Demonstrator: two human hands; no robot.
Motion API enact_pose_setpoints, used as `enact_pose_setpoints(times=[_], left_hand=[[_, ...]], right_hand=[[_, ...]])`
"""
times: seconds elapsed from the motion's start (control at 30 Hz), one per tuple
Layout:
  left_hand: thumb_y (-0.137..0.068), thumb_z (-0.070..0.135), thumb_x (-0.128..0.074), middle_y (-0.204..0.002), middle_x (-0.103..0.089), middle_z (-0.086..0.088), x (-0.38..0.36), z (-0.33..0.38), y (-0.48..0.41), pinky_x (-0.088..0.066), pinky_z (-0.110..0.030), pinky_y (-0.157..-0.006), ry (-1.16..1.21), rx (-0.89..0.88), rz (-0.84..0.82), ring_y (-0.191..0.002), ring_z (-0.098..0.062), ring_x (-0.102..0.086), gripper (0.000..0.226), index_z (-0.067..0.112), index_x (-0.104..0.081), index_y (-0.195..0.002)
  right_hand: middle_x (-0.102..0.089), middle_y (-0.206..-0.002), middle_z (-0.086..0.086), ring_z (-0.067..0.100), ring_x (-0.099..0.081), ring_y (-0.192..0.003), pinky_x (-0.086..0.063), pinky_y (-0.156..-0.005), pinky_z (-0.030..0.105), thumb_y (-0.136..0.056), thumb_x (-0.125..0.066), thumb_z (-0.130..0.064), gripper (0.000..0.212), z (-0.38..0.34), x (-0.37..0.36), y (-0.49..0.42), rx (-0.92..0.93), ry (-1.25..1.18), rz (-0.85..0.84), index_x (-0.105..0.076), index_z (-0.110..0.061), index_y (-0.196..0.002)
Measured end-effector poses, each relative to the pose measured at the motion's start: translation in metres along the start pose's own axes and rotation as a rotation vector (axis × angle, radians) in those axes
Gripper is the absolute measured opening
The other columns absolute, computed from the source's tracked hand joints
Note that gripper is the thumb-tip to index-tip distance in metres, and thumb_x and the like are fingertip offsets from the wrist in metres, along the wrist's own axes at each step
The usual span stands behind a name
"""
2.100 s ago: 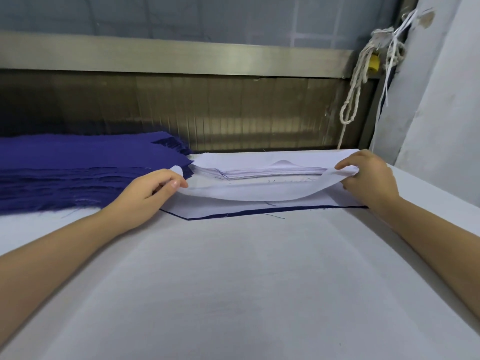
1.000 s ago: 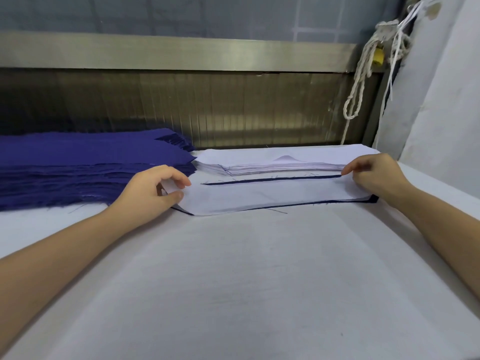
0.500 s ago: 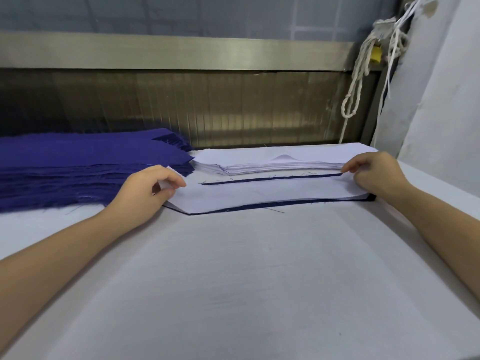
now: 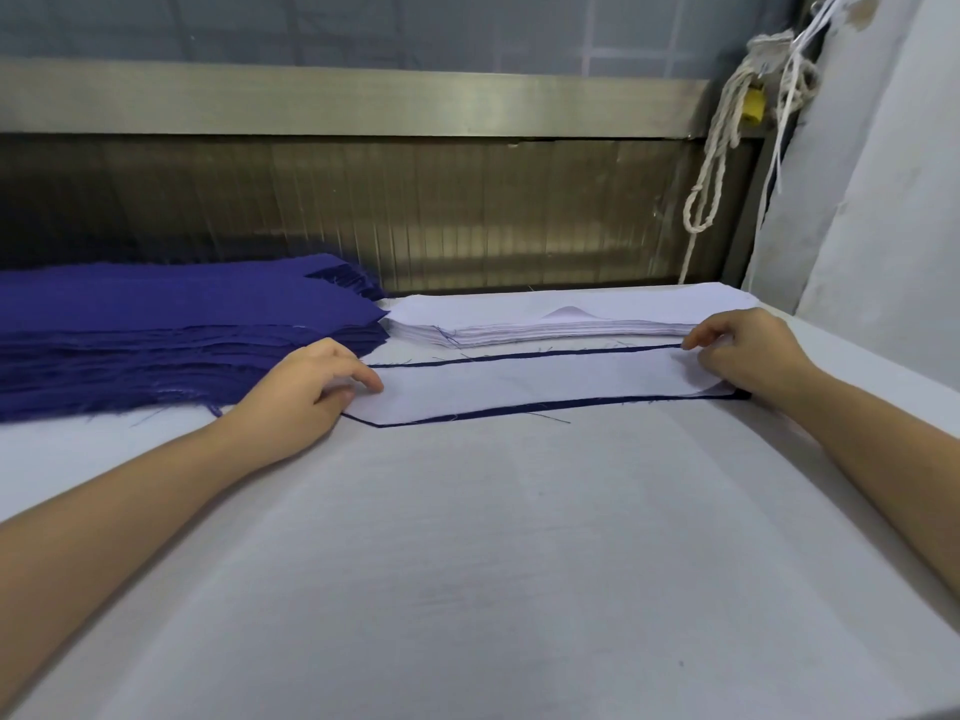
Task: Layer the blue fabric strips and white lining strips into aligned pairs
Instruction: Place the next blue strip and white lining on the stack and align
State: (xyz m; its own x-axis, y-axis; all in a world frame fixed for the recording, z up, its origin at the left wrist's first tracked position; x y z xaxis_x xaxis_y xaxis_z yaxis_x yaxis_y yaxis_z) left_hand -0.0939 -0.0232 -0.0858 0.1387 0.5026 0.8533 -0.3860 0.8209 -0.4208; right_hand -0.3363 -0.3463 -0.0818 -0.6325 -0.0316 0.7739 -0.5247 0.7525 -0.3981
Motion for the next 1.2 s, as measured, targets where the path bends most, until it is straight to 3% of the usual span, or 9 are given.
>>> enact_pose_setpoints(times=[0.27, 0.33, 0.43, 0.7, 0.9, 1.0, 1.1, 1.2], left_hand=[[-0.088, -0.003, -0.057, -0.102, -0.063, 0.0, 0.0, 0.0, -0.001, -0.032, -0.002, -0.072, -0.021, 0.01, 0.017, -0.097, -0.017, -0.053, 0.025, 0.009, -0.07, -0.105], [-0.089, -0.001, -0.057, -0.104, -0.064, -0.002, -0.001, -0.002, -0.001, -0.031, -0.007, -0.069, -0.024, 0.027, 0.021, -0.101, -0.019, -0.053, 0.024, 0.009, -0.07, -0.106], [-0.089, 0.002, -0.057, -0.108, -0.064, -0.002, -0.002, -0.003, -0.002, -0.029, -0.016, -0.072, -0.032, 0.041, 0.03, -0.099, -0.016, -0.051, 0.024, 0.009, -0.069, -0.108], [-0.088, 0.002, -0.058, -0.108, -0.064, 0.0, -0.002, -0.005, -0.002, -0.027, -0.015, -0.073, -0.047, 0.018, 0.043, -0.095, -0.011, -0.046, 0.023, 0.01, -0.069, -0.107], [-0.089, 0.009, -0.061, -0.103, -0.063, 0.015, -0.002, -0.012, -0.001, -0.023, -0.02, -0.087, -0.073, 0.066, 0.081, -0.106, -0.014, -0.037, 0.022, 0.023, -0.07, -0.103], [-0.088, 0.016, -0.063, -0.098, -0.061, 0.025, 0.0, -0.014, 0.001, -0.019, -0.026, -0.084, -0.117, 0.126, 0.137, -0.102, -0.008, -0.029, 0.019, 0.031, -0.071, -0.096], [-0.087, 0.022, -0.063, -0.099, -0.06, 0.027, 0.001, -0.013, 0.001, -0.011, -0.025, -0.076, -0.163, 0.148, 0.143, -0.1, -0.006, -0.026, 0.016, 0.036, -0.068, -0.092], [-0.088, 0.03, -0.06, -0.097, -0.057, 0.028, 0.002, -0.012, 0.0, -0.009, -0.026, -0.076, -0.313, 0.092, 0.112, -0.099, -0.005, -0.025, 0.013, 0.037, -0.067, -0.096]], right_hand=[[-0.067, -0.093, 0.008, 0.017, -0.051, -0.083, -0.036, -0.078, 0.021, -0.084, -0.05, 0.007, 0.028, 0.001, -0.002, -0.002, -0.006, 0.026, -0.004, -0.073, -0.009, -0.086], [-0.068, -0.097, 0.011, 0.018, -0.051, -0.084, -0.036, -0.08, 0.021, -0.084, -0.047, 0.01, 0.031, 0.0, 0.0, -0.001, -0.014, 0.015, 0.015, -0.073, -0.007, -0.089], [-0.068, -0.099, 0.012, 0.017, -0.051, -0.086, -0.036, -0.08, 0.019, -0.084, -0.044, 0.013, 0.035, -0.003, 0.002, 0.002, -0.01, -0.017, 0.041, -0.073, -0.007, -0.09], [-0.069, -0.098, 0.012, 0.015, -0.05, -0.084, -0.034, -0.078, 0.016, -0.084, -0.043, 0.014, 0.036, -0.003, 0.002, 0.001, 0.011, -0.019, 0.071, -0.073, -0.005, -0.087], [-0.069, -0.093, 0.01, 0.016, -0.048, -0.08, -0.033, -0.074, 0.02, -0.083, -0.046, 0.01, 0.034, 0.004, -0.001, -0.001, -0.033, 0.042, 0.031, -0.073, -0.01, -0.078], [-0.068, -0.099, 0.01, 0.027, -0.05, -0.089, -0.036, -0.078, 0.03, -0.083, -0.048, 0.002, 0.034, 0.0, 0.002, 0.0, -0.078, 0.115, 0.065, -0.069, -0.022, -0.072], [-0.057, -0.123, 0.007, 0.036, -0.04, -0.114, -0.029, -0.094, 0.039, -0.085, -0.053, -0.004, 0.03, -0.012, 0.002, 0.002, -0.068, 0.287, 0.108, -0.072, -0.028, -0.081], [-0.057, -0.124, 0.007, 0.035, -0.043, -0.114, -0.033, -0.093, 0.04, -0.086, -0.055, -0.008, 0.024, -0.028, -0.011, 0.004, 0.035, 0.32, 0.043, -0.073, -0.024, -0.089]])
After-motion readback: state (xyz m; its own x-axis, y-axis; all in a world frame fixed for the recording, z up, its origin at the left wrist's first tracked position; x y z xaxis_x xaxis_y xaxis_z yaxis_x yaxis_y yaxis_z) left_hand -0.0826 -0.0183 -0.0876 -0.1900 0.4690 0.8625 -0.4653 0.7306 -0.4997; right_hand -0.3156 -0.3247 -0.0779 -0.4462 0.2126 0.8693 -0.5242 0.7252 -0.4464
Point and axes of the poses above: each hand's wrist, its own y-axis away from the middle knuckle, its own x-axis out of the back of the hand, z = x × y, the point moved 5 cm from there along -y, towards the middle knuckle
